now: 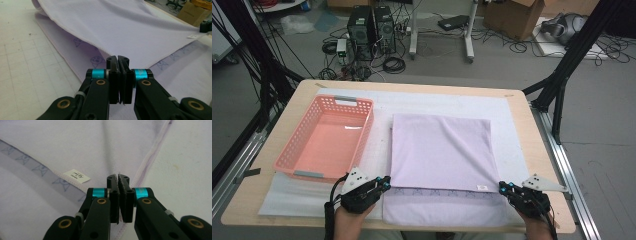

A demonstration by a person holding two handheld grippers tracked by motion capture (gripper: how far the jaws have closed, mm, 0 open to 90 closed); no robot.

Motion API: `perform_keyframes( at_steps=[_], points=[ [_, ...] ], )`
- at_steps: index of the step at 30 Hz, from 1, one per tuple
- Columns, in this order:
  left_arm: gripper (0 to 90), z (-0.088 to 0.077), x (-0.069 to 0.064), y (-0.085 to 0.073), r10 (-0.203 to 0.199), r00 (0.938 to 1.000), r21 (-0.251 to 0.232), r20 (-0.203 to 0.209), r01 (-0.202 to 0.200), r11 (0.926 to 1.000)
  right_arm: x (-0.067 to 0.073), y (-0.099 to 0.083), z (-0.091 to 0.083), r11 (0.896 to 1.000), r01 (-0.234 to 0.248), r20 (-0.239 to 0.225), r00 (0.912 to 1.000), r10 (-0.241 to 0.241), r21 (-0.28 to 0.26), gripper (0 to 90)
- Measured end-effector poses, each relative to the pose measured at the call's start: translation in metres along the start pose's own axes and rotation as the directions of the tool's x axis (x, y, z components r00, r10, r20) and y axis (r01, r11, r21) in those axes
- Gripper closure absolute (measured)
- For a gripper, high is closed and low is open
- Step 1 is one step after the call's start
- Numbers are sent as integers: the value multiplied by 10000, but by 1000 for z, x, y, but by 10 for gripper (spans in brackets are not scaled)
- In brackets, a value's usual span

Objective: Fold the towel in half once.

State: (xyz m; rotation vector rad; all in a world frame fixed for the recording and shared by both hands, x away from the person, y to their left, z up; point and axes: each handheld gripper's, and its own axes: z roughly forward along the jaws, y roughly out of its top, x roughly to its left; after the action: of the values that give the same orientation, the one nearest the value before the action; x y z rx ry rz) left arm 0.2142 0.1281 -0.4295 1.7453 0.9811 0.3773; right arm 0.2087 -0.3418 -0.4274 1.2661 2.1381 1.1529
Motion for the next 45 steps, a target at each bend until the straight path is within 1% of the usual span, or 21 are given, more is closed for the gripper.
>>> perform_keyframes(
  at_steps=[4,5,6,11,15,18,21,23,24,26,30,32,33,34,35,36,38,40,41,43,45],
  points=[
    [874,-7,-5,-6,-74,9999,55,90,74,10000,4,-5,-3,9999,9,-7,10000,-9,162,874],
    [874,-9,-6,-8,-69,9999,77,112,68,9999,5,-6,-4,9998,82,11,10000,-83,169,875],
    [874,-11,-8,-9,-106,9999,99,125,104,9999,6,-8,-5,9998,29,-14,10000,-29,213,874],
    [874,-21,-14,-17,-87,9998,205,193,83,9998,15,-14,-13,9994,190,18,9998,-190,282,874],
    [874,-28,-18,-23,-19,9997,285,261,12,9996,22,-20,-19,9995,130,38,9999,-131,280,874],
    [874,-35,-21,-29,66,9993,380,364,-80,9992,29,-24,-25,9996,29,74,10000,-31,294,874],
    [874,-41,-25,-34,177,9986,433,506,-199,9989,35,-28,-30,9995,88,183,9998,-93,290,874],
    [874,-45,-29,-37,319,9975,434,635,-347,9985,38,-31,-35,9995,35,206,9998,-41,315,874],
    [874,-47,-32,-39,461,9964,470,717,-495,9977,39,-32,-38,9995,-11,230,9997,4,311,874],
    [874,-49,-34,-42,511,9950,506,863,-556,9972,41,-35,-42,9994,-85,316,9995,74,336,874],
    [873,-50,-37,-47,624,9929,704,1010,-697,9951,44,-40,-46,9986,42,469,9989,-67,527,874],
    [867,-49,-36,-49,507,9924,845,1123,-604,9946,46,-43,-46,9983,-53,419,9991,29,587,865],
    [840,-49,-34,-50,380,9930,848,1117,-476,9953,47,-44,-45,9973,-137,354,9993,111,724,851],
    [740,-49,-32,-50,184,9939,793,1083,-271,9965,47,-45,-44,9965,-125,346,9994,97,831,783],
    [681,-50,-30,-48,15,9942,641,1074,-84,9979,46,-45,-43,9960,-167,326,9994,138,883,713],
    [619,-51,-28,-47,-107,9948,424,1008,65,9991,45,-45,-43,9967,-263,443,9988,230,764,681],
    [557,-54,-23,-43,-161,9963,95,843,154,9998,41,-43,-45,9979,-534,447,9977,518,359,665],
    [552,-55,-16,-39,-183,9979,-92,617,189,9998,38,-41,-46,9977,-674,480,9966,668,107,664],
    [551,-55,-13,-37,-249,9982,-131,537,257,9996,37,-40,-45,9978,-653,524,9965,649,63,662],
    [552,-54,-9,-35,-348,9986,-221,388,357,9991,35,-39,-42,9979,-640,579,9963,633,98,662],
    [554,-52,-6,-33,-349,9989,-274,306,357,9990,33,-37,-38,9980,-629,597,9963,622,90,660]
  ],
)
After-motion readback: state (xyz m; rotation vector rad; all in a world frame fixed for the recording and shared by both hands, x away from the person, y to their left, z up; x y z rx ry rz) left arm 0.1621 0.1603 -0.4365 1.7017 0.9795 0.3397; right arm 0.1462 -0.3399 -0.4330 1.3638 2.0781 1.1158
